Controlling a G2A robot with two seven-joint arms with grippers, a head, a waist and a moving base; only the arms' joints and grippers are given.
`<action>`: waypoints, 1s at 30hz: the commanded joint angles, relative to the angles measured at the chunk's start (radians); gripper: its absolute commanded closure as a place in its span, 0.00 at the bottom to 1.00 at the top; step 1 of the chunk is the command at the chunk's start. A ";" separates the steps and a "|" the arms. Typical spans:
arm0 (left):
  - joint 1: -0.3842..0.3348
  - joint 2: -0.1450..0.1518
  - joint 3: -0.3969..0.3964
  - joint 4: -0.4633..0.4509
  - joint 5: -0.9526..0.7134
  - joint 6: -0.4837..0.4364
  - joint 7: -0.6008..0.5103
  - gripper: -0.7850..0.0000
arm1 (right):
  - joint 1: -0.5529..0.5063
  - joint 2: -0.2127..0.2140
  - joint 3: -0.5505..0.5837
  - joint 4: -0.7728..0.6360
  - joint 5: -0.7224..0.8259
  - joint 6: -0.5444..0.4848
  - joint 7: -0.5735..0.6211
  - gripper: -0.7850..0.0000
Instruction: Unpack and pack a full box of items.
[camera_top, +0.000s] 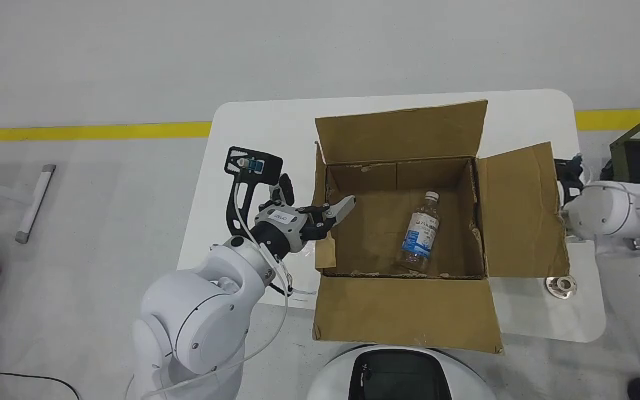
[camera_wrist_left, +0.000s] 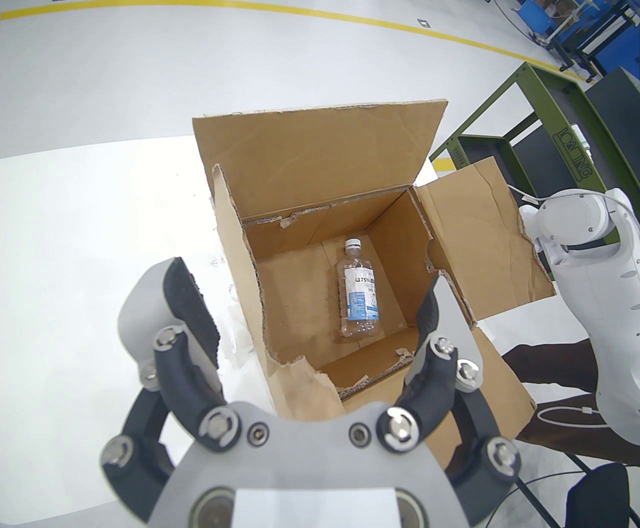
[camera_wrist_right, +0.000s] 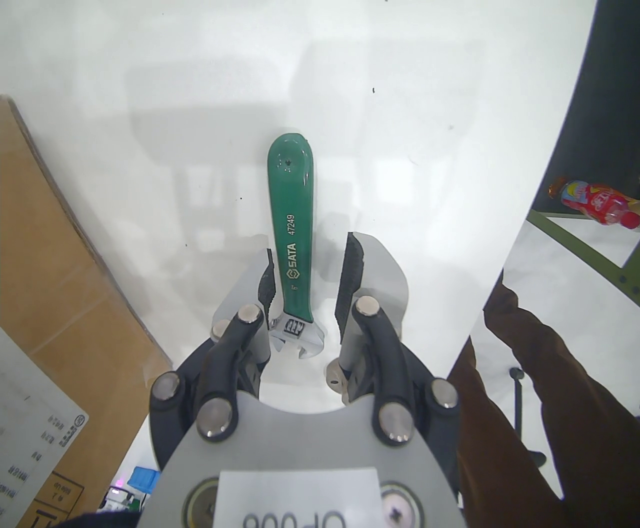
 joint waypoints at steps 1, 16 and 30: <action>0.000 0.000 0.000 0.000 0.000 0.000 0.000 0.00 | 0.003 0.001 -0.007 0.006 0.002 0.000 0.000 0.60; 0.000 0.000 0.000 0.000 0.000 0.000 0.000 0.00 | 0.029 0.006 -0.048 0.048 0.005 0.000 0.000 0.73; 0.000 0.000 0.000 0.000 0.000 0.000 0.000 0.00 | 0.047 0.008 -0.069 0.059 -0.004 0.000 0.000 1.00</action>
